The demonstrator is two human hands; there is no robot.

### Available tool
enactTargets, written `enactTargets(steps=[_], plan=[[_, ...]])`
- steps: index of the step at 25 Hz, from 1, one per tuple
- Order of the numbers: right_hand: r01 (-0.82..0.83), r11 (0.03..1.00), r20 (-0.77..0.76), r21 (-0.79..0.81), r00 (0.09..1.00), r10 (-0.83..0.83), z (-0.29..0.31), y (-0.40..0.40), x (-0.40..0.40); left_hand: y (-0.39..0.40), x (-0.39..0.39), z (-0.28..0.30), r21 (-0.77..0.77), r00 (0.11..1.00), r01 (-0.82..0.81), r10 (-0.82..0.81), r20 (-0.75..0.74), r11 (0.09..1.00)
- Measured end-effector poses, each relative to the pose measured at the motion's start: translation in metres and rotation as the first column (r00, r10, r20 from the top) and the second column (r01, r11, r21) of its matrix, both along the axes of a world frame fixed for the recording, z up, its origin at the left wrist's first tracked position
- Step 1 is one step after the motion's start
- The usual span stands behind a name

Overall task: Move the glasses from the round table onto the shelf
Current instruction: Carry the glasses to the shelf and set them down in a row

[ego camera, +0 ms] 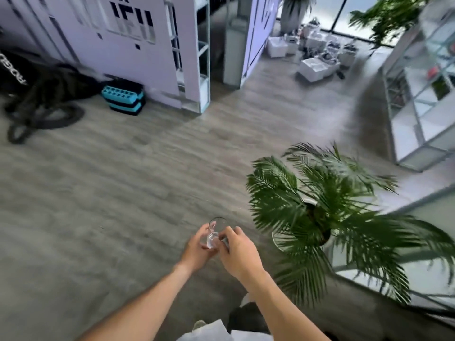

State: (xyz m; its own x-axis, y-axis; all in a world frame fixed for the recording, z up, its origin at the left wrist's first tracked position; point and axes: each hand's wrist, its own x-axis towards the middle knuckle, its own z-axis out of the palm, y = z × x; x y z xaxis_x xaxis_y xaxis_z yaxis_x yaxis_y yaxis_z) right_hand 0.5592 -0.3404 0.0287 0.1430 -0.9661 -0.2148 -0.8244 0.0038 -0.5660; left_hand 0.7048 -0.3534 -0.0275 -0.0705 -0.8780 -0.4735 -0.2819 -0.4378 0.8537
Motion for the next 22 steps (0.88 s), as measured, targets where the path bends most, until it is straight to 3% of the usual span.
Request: enactTargets(steps=[5,12,17,22], plan=[[-0.131,0.991,0.004,0.038,0.991,0.131,-0.018,-0.109,0.030,-0.086,0.037,-0.017,0.034,0.996,-0.087,0.085,0.030,0.996],[-0.309,0.949,0.082,0.061,0.949,0.304,-0.030,-0.340,0.041,-0.294,0.061,-0.011,-0.051,0.976,-0.182,0.187,0.110,0.982],[-0.263,0.964,0.119,-0.026,0.957,0.264,-0.003,-0.508,0.018,-0.463,0.032,0.013,-0.089,0.974,-0.203,0.211,0.085,0.975],[-0.180,0.983,0.110,-0.022,0.977,0.182,-0.012,-0.648,-0.017,-0.616,-0.001,-0.002,-0.074,0.987,-0.147,0.151,0.062,0.986]])
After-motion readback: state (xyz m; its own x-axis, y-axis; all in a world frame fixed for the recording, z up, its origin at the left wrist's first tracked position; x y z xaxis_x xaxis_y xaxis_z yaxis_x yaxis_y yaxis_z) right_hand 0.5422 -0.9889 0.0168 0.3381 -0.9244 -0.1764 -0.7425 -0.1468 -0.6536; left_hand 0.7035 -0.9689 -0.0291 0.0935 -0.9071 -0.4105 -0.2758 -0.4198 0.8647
